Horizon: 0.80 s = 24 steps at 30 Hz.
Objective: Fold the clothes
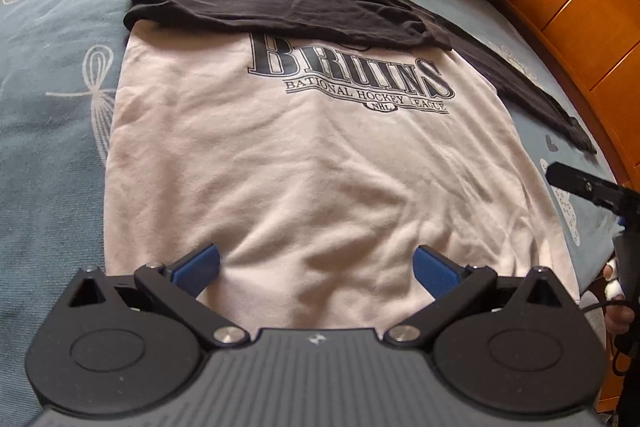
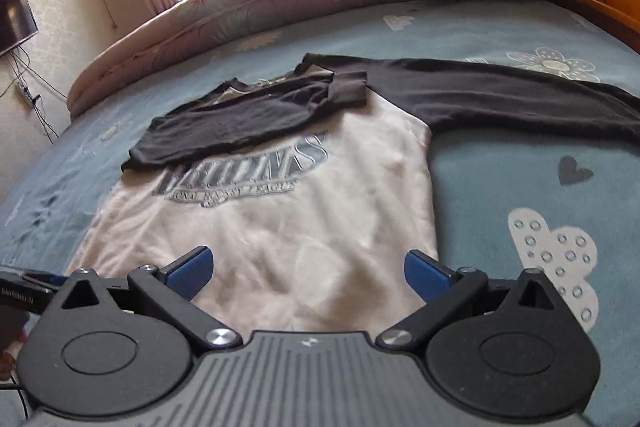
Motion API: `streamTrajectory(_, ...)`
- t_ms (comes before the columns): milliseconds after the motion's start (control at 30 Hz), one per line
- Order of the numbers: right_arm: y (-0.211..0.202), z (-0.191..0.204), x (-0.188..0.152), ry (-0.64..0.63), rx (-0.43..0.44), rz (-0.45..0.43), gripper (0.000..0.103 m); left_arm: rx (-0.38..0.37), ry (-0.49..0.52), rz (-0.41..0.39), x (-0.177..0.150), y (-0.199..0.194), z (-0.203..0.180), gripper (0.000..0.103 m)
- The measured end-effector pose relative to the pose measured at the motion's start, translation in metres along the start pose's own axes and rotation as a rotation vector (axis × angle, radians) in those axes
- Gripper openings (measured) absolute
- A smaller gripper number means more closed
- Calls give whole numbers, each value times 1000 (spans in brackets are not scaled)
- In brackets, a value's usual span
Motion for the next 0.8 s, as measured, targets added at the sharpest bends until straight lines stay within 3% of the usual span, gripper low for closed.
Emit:
streamTrajectory(67,16,-7,9,11,-19,5,103,-1,3,-5,-1,0,0,102)
streamTrajectory(200,51,-30,6,173,86,84,103,0,6,-7,-2,-1,1,102)
streamTrajectory(333,60,-55,15,68,-47,65,103,-7,-3,-6,-1,-1,3,102)
streamTrajectory(500,52,-52,40,55,-60,33,103,-9,-4,-7,0,-1,2,102)
streamTrajectory(633,61,-50,58,177,92,13,103,-8,5,-5,0,0,2,102)
streamTrajectory(733,87,-68,56,221,61,78,103,-15,-5,-10,1,1,3,102)
streamTrajectory(800,88,-68,61,175,40,70,103,-21,-13,-11,2,1,4,102)
Point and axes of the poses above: each gripper's, at about its wrist camera, not at the fingertips, and y roughly the way its jaws point, z to its left, x to its top, the point moved 9 cm from there along y, roughly the way its jaws point, and after that the axes turned 7 degrees about x, right-handed, at the moved point
